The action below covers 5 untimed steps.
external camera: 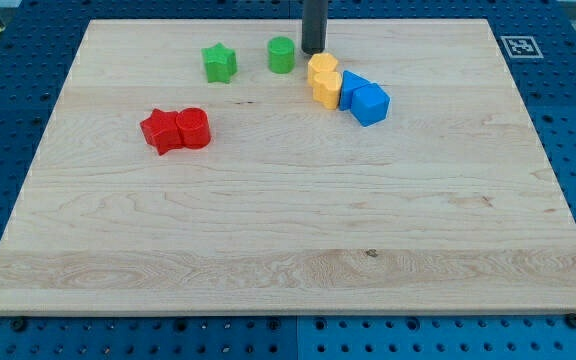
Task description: Separate the blue triangle from the yellow heart
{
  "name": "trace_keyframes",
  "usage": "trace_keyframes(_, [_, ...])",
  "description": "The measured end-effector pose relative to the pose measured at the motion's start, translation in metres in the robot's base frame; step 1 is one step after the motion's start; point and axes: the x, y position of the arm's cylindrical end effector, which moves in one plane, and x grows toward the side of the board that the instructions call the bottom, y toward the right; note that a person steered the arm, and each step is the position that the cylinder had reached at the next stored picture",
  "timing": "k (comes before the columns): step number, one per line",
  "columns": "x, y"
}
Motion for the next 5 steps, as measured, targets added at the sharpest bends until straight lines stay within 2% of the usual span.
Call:
trace_keyframes(2, [0.002,-0.004])
trace_keyframes(5, [0.007,-0.064])
